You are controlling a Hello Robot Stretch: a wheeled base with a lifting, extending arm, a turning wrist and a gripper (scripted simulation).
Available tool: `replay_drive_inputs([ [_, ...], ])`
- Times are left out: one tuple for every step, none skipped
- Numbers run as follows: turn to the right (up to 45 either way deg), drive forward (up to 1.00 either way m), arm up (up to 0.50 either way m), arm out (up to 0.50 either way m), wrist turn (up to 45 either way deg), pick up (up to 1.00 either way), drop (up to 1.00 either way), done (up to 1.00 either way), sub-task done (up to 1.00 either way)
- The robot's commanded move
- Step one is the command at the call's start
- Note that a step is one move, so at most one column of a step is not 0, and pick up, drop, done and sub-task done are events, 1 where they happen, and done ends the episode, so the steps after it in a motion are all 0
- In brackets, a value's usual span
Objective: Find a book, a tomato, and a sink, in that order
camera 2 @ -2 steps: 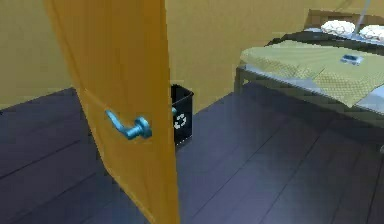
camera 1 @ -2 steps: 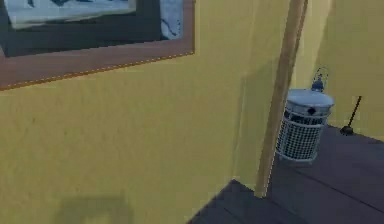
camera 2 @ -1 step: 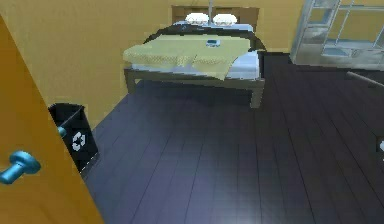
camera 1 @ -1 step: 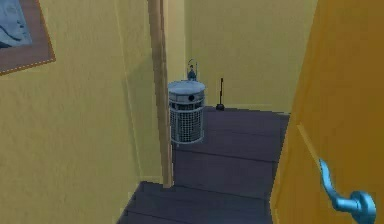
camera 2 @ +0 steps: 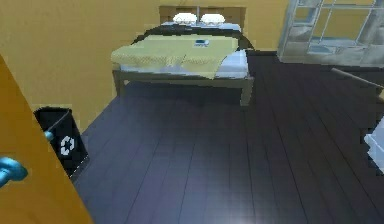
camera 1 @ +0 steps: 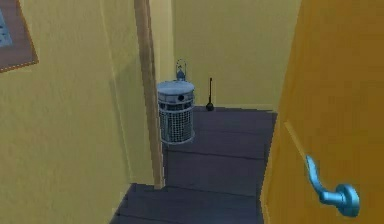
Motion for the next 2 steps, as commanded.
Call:
replay_drive_inputs([
  [0.0, 0.3, 0.0, 0.0, 0.0, 0.0, 0.0, 0.0, 0.0],
  [6.0, 0.0, 0.0, 0.0, 0.0, 0.0, 0.0, 0.0, 0.0],
])
